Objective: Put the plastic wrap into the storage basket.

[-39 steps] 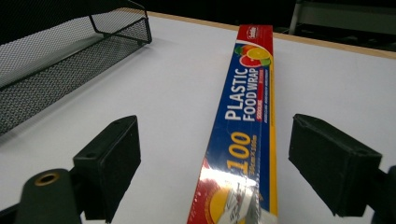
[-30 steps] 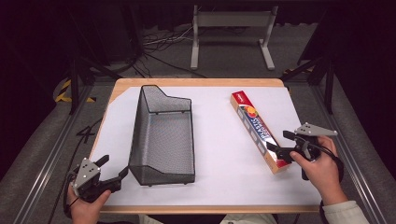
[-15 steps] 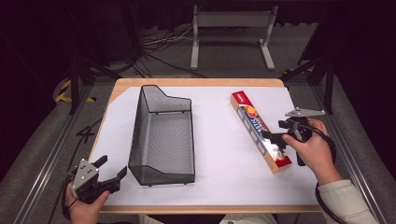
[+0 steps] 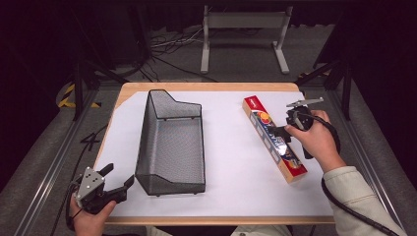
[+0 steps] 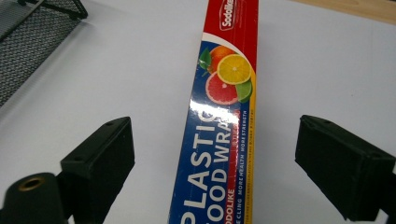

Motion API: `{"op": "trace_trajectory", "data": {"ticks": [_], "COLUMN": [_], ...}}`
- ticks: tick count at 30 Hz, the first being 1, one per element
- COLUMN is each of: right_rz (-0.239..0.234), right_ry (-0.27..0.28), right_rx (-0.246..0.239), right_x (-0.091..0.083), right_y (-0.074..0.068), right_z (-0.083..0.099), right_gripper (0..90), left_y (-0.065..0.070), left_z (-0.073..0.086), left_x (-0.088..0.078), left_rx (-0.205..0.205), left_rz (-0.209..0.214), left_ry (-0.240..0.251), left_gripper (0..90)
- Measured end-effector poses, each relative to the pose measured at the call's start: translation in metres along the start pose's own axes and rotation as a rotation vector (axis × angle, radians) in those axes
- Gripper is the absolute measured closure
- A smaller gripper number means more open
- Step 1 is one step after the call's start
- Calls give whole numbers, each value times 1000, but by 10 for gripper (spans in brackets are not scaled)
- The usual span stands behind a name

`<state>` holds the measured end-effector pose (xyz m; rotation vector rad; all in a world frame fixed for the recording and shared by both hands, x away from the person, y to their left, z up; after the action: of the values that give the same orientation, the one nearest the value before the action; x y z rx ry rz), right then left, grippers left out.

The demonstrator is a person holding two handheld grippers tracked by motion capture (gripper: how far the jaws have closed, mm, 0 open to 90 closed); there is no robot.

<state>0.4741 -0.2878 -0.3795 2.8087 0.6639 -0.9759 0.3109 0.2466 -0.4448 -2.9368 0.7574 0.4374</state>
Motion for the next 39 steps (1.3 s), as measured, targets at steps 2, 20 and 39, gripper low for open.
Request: {"op": "trace_trajectory", "data": {"ticks": [2, 20, 39], "right_rz": [2, 23, 103], "right_ry": [-14, -212, -297], "right_rx": [-2, -7, 58], "right_x": [3, 37, 41], "right_y": [1, 0, -1], "right_z": [0, 32, 44], "right_gripper": [116, 102, 399], "left_y": [0, 2, -1], "left_z": [1, 2, 4], "left_x": [1, 3, 4], "left_rx": [4, 26, 23], "left_rz": [0, 5, 0], "left_ry": [-6, -12, -20], "left_gripper": [197, 199, 199]}}
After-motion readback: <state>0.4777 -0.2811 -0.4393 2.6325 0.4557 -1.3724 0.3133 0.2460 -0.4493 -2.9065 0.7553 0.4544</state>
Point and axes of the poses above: each handheld gripper's, and its own axes: x roughly forward along the jaws, z roughly out of its underside, y roughly to its right, the point moved 4 cm from there along x, roughly forward along the jaws, and after that the axes turned 9 degrees about y, right-handed, at the moved point
